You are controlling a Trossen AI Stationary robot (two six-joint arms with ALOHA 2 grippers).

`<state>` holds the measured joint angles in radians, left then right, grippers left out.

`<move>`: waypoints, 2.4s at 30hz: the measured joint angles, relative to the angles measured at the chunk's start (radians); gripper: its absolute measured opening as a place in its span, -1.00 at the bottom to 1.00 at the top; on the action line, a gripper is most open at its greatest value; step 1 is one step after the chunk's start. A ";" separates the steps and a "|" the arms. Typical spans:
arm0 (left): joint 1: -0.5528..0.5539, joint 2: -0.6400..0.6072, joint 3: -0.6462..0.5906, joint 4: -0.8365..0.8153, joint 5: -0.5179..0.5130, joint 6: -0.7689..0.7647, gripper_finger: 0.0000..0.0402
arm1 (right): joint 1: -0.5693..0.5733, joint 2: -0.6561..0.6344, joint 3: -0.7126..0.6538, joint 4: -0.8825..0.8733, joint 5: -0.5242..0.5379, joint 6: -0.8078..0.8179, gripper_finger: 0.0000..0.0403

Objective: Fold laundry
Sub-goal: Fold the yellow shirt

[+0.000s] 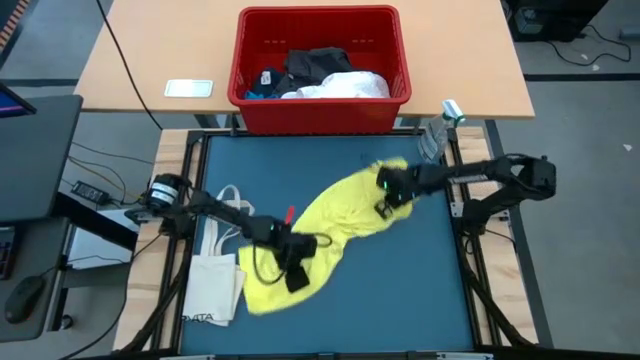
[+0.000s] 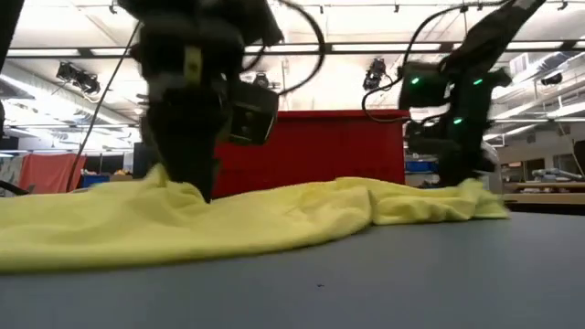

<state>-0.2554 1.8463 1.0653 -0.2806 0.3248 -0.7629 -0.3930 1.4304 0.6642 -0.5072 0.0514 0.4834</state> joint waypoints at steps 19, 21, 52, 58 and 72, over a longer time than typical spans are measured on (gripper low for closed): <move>0.096 -0.027 0.054 0.343 -0.103 -0.186 -0.43 | 0.049 -0.177 0.201 -0.067 -0.135 0.130 -0.60; 0.113 -0.047 0.055 0.296 -0.098 -0.160 -0.43 | 0.151 -0.207 0.174 -0.033 -0.102 0.219 -0.60; 0.277 -0.140 0.055 -0.407 0.153 0.508 -0.43 | 0.683 0.532 0.419 0.517 0.046 0.769 -0.84; 0.295 -0.140 0.054 -0.465 0.153 0.532 -0.43 | 0.689 0.500 0.430 0.304 -0.089 0.681 -0.94; 0.318 -0.141 0.055 -0.382 0.134 0.297 -0.43 | 0.754 0.190 0.316 -0.213 -0.126 0.358 -0.96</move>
<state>0.0624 1.7058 1.1198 -0.6626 0.4584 -0.4662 0.3612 1.6202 0.9798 -0.7202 -0.0748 0.8412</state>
